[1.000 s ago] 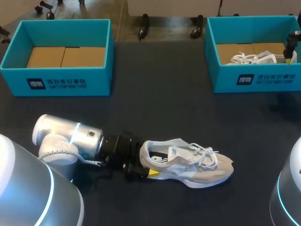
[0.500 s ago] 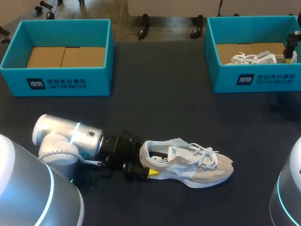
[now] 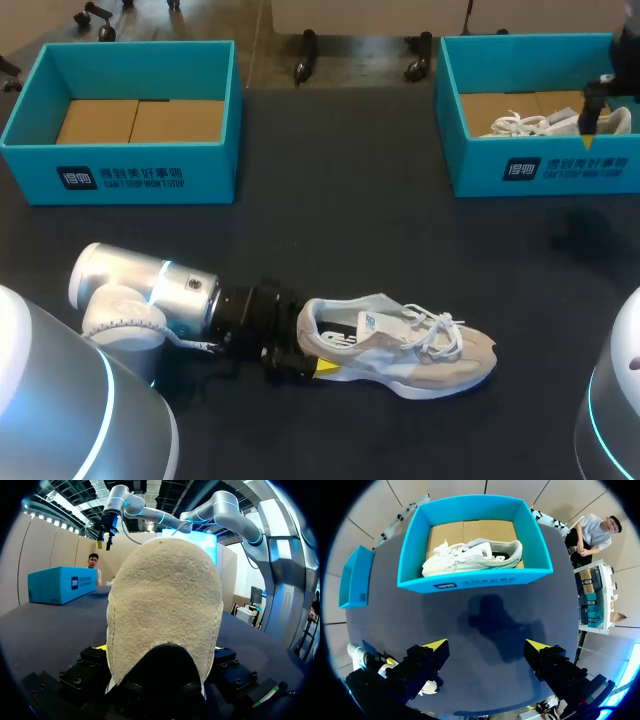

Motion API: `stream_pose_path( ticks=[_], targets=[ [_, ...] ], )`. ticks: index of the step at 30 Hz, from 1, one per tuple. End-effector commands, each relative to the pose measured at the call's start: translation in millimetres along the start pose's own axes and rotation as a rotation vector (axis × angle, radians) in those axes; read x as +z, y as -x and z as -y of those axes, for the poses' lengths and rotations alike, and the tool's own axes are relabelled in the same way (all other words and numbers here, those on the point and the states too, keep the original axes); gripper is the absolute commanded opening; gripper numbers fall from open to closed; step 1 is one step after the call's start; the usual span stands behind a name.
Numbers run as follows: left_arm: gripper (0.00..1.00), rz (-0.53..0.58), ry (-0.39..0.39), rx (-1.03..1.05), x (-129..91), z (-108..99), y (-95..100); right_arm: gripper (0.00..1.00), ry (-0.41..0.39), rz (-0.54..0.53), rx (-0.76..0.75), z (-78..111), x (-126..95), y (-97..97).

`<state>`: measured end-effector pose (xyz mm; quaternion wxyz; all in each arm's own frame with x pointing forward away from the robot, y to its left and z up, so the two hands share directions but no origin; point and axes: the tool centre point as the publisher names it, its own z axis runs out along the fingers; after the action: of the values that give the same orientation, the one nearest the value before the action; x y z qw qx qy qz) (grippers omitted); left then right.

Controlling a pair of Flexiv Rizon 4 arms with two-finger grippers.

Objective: Take the shoe out of the shoebox, open the shoe tongue, remove and reinsert the insole, then place the shoe into the shoebox

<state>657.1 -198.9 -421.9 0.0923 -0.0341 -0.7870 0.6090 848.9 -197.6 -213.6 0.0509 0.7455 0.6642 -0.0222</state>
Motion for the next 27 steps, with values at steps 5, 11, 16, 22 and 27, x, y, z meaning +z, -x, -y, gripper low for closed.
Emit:
stream_pose_path(
  ticks=[5, 11, 16, 22, 27],
  targets=[
    [0.00, -0.002, 0.001, 0.000, -1, -3, 2.9, 1.00, 0.043, -0.054, 0.029, 56.7, -8, -50.2],
    [0.00, -0.002, 0.001, 0.000, -1, -3, 2.9, 1.00, 0.043, -0.054, 0.029, 56.7, -8, -50.2],
    [0.00, -0.002, 0.001, 0.000, -1, -3, 2.9, 1.00, 0.043, -0.054, 0.029, 56.7, -8, -50.2],
    [0.00, -0.002, 0.001, 0.000, -1, -3, 2.9, 1.00, 0.059, -0.066, 0.013, 61.6, -8, -67.9],
    [0.00, -0.002, 0.001, 0.000, -1, -3, 2.9, 1.00, 0.011, -0.047, -0.009, 80.4, -4, -110.3]
  ],
)
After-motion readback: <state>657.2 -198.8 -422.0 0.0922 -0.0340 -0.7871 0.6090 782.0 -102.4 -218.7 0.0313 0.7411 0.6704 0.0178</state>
